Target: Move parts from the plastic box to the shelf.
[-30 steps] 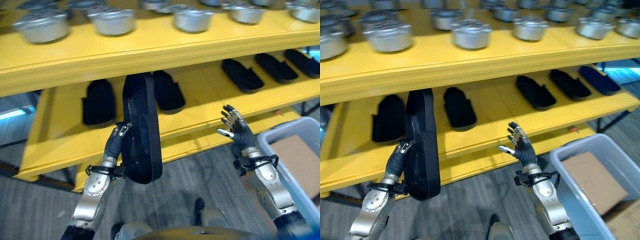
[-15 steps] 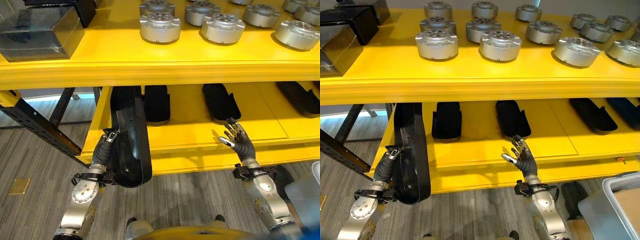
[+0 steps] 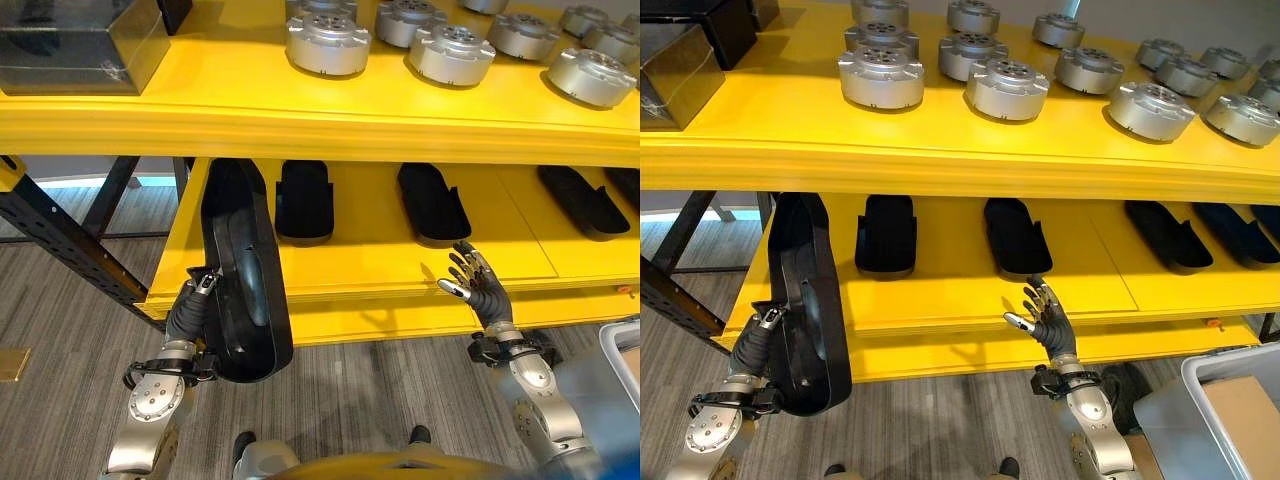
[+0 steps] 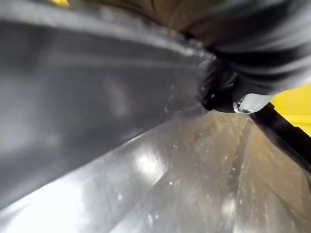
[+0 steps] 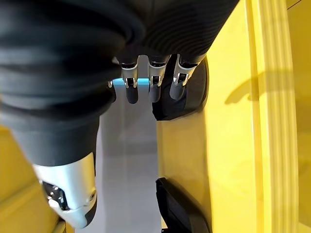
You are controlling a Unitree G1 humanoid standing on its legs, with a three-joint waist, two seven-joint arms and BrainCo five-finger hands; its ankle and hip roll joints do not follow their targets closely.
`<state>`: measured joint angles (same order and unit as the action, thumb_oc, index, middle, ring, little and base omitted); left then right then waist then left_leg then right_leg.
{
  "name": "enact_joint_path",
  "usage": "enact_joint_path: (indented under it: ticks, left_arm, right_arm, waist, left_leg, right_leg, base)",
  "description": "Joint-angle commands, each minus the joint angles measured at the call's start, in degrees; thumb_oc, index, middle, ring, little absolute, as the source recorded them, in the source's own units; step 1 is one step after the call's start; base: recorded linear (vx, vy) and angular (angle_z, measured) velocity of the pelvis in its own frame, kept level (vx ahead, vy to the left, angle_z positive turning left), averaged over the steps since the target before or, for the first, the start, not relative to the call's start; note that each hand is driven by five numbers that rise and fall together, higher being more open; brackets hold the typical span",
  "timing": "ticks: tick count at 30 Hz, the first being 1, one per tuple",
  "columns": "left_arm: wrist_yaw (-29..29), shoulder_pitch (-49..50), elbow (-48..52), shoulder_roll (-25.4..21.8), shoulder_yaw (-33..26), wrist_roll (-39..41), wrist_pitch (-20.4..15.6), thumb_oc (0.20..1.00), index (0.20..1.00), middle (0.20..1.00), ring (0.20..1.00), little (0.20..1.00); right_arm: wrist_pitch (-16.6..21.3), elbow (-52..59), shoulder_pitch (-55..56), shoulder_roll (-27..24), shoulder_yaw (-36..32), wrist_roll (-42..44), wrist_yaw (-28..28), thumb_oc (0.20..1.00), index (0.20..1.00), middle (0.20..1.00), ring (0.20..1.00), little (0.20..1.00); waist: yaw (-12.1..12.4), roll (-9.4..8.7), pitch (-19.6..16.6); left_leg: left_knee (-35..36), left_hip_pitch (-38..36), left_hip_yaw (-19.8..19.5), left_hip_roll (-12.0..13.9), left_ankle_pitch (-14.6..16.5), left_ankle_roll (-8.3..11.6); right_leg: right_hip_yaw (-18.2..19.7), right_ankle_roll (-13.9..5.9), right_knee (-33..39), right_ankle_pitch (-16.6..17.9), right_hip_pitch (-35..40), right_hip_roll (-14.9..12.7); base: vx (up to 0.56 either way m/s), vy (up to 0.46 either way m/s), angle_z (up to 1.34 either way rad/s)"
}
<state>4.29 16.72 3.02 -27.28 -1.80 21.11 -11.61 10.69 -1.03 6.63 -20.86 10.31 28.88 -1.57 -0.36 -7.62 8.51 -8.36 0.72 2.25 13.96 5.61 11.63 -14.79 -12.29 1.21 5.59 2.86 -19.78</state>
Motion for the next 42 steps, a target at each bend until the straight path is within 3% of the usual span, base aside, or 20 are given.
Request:
enact_joint_path:
  ticks: [1, 8, 9, 10, 11, 13, 15, 16, 18, 20, 23, 30, 36, 42]
  left_arm:
    - [1.9, -4.4, 1.1, -2.2, -3.5, -2.4, -4.9, 0.2, 0.2, 0.2, 0.2, 0.2]
    - [3.1, -6.8, -0.2, -3.4, -3.3, -3.6, -5.5, 0.2, 0.2, 0.2, 0.2, 0.2]
    - [4.1, -8.8, -1.9, -3.8, -2.3, -4.5, -5.9, 0.2, 0.2, 0.2, 0.2, 0.2]
    - [4.1, -8.8, -1.9, -3.8, -2.3, -4.5, -5.9, 0.2, 0.2, 0.2, 0.2, 0.2]
    - [4.9, -10.2, -1.8, -4.1, -1.7, -4.3, -6.0, 0.2, 0.2, 0.2, 0.2, 0.2]
    - [5.3, -10.9, -1.8, -4.2, -1.4, -3.4, -6.3, 0.2, 0.2, 0.2, 0.2, 0.2]
    - [5.8, -11.4, -1.4, -4.0, -1.3, -2.5, -6.3, 0.2, 0.2, 0.2, 0.2, 0.2]
    - [6.3, -11.9, -1.9, -3.9, -1.3, -2.3, -6.3, 0.2, 0.2, 0.2, 0.2, 0.2]
    - [5.8, -11.8, -1.7, -3.5, -1.0, -2.3, -6.2, 0.2, 0.2, 0.2, 0.2, 0.2]
    - [5.0, -11.4, -1.5, -3.4, -0.6, -1.9, -6.1, 0.2, 0.2, 0.2, 0.2, 0.2]
    - [4.6, -11.3, -1.9, -3.3, -1.0, -2.1, -5.9, 0.2, 0.2, 0.2, 0.2, 0.2]
    - [7.1, -15.2, -5.7, -3.1, -1.5, -3.9, -5.9, 0.2, 0.2, 0.2, 0.2, 0.2]
    - [13.3, -27.5, -16.2, -6.3, -0.5, -5.7, -5.9, 0.2, 0.2, 0.2, 0.2, 0.2]
    - [15.7, -36.2, -25.6, -13.9, 0.0, -5.4, -5.4, 0.2, 0.2, 0.2, 0.2, 0.2]
  right_arm:
    - [2.9, 3.6, -2.2, -1.7, -0.9, -0.3, 0.7, 1.0, 1.0, 1.0, 1.0, 1.0]
    - [3.1, 3.8, -3.1, -1.2, -0.2, 0.2, 0.8, 1.0, 1.0, 1.0, 1.0, 1.0]
    - [3.3, 3.9, -3.4, -0.5, 0.1, 0.6, 0.5, 1.0, 1.0, 1.0, 1.0, 1.0]
    - [3.3, 3.9, -3.4, -0.5, 0.1, 0.6, 0.5, 1.0, 1.0, 1.0, 1.0, 1.0]
    - [3.3, 4.0, -4.0, -0.2, 0.8, 0.7, 0.2, 1.0, 1.0, 1.0, 1.0, 1.0]
    - [3.2, 3.9, -5.1, -0.2, 1.9, 1.0, 0.3, 1.0, 1.0, 1.0, 1.0, 1.0]
    - [2.9, 4.0, -6.3, -1.0, 3.3, 1.4, 1.2, 1.0, 1.0, 1.0, 1.0, 1.0]
    - [3.0, 4.1, -6.4, -1.3, 3.8, 1.6, 1.5, 1.0, 1.0, 1.0, 1.0, 1.0]
    - [3.0, 4.9, -5.9, -1.5, 3.6, 1.4, 1.6, 1.0, 1.0, 1.0, 1.0, 1.0]
    - [3.2, 5.1, -5.5, -2.4, 2.9, 1.3, 1.5, 1.0, 1.0, 1.0, 1.0, 1.0]
    - [3.6, 5.4, -4.2, -2.8, 0.8, 1.1, 1.7, 1.0, 1.0, 1.0, 1.0, 1.0]
    - [3.4, 5.4, -2.9, -3.1, 0.0, 1.4, 2.3, 1.0, 1.0, 1.0, 1.0, 1.0]
    - [3.6, 5.3, -5.2, -4.0, 1.1, 2.3, 2.6, 1.0, 1.0, 1.0, 1.0, 1.0]
    - [4.0, 5.2, -5.4, -5.1, 1.4, 3.2, 3.3, 1.0, 1.0, 1.0, 1.0, 1.0]
  waist:
    - [0.4, 0.07, -1.4]
    - [0.7, -0.51, -1.4]
    - [0.2, -0.44, -1.7]
    - [0.2, -0.45, -1.8]
    - [-0.2, -0.08, -1.3]
    - [-0.2, 1.19, -0.4]
    - [-0.6, 1.62, 0.0]
    - [-0.5, 1.2, 0.2]
    - [-0.7, 0.66, 0.5]
    - [-1.1, 0.69, 0.5]
    - [-2.2, 1.05, -0.4]
    - [-3.5, 2.2, -0.6]
    - [-5.1, 2.97, 1.6]
    - [-6.4, 3.64, 2.4]
  left_leg:
    - [-4.9, 2.5, -0.2, -1.8, 0.9, -5.12]
    - [-12.6, 8.3, -0.8, -6.7, 5.4, -7.51]
    - [-14.4, 10.3, -0.3, -8.5, 6.8, -8.9]
    - [-14.4, 10.3, -0.3, -8.5, 6.8, -8.9]
    - [-14.6, 10.7, 0.2, -8.7, 6.9, -9.64]
    - [-13.8, 10.1, 1.1, -7.4, 6.7, -10.57]
    - [-9.2, 7.8, 2.1, -6.5, 4.4, -10.82]
    - [-8.6, 7.4, 2.3, -6.4, 4.1, -10.42]
    - [-8.7, 6.5, 2.3, -6.1, 3.7, -9.65]
    - [-7.7, 5.4, 2.3, -4.5, 2.6, -8.34]
    - [-6.2, 4.0, 2.3, -2.5, 1.5, -6.94]
    - [-5.6, 3.2, 2.9, -1.6, 1.1, -6.17]
    - [-9.1, 8.2, 3.0, -0.9, 0.8, -5.33]
    - [-14.2, 16.5, 1.1, -0.4, 0.8, -4.59]
  right_leg:
    - [2.6, -1.89, -5.8, 2.7, -0.7, -3.4]
    - [2.7, -2.53, -4.4, 8.3, -1.1, -7.3]
    - [3.8, -2.24, -4.1, 12.7, -2.8, -9.1]
    - [3.9, -2.25, -4.1, 12.7, -2.8, -9.1]
    - [4.2, -1.83, -4.2, 15.1, -4.6, -9.2]
    - [5.6, -0.64, -6.8, 11.8, -6.3, -6.5]
    - [6.8, 0.56, -11.0, 4.6, -9.6, -0.8]
    - [6.4, 1.03, -9.8, 2.2, -9.0, 0.0]
    - [6.9, 0.82, -9.2, 1.7, -7.2, -0.4]
    - [7.6, 1.49, -9.0, -1.0, -6.7, 1.5]
    - [6.3, 1.5, -9.6, -2.5, -6.0, 1.9]
    - [6.4, 1.58, -11.3, -3.6, -6.5, 1.9]
    - [8.5, 1.66, -14.7, -3.7, -12.5, 1.9]
    - [9.5, 1.53, -18.2, -3.8, -19.3, 1.4]
  base:
    - [-0.03, 0.101, 0.11]
    - [-0.02, 0.174, 0.17]
    - [-0.03, 0.195, 0.27]
    - [-0.06, 0.277, 0.19]
    - [-0.07, 0.136, 0.05]
    - [-0.06, 0.148, -0.24]
    - [-0.02, 0.082, -0.34]
    - [0.01, -0.029, -0.42]
    - [0.06, -0.109, -0.39]
    - [0.07, -0.135, 0.01]
    - [0.09, -0.163, 0.01]
    - [0.02, -0.03, -0.01]
    - [-0.11, -0.003, -0.09]
    - [-0.13, 0.002, 0.0]
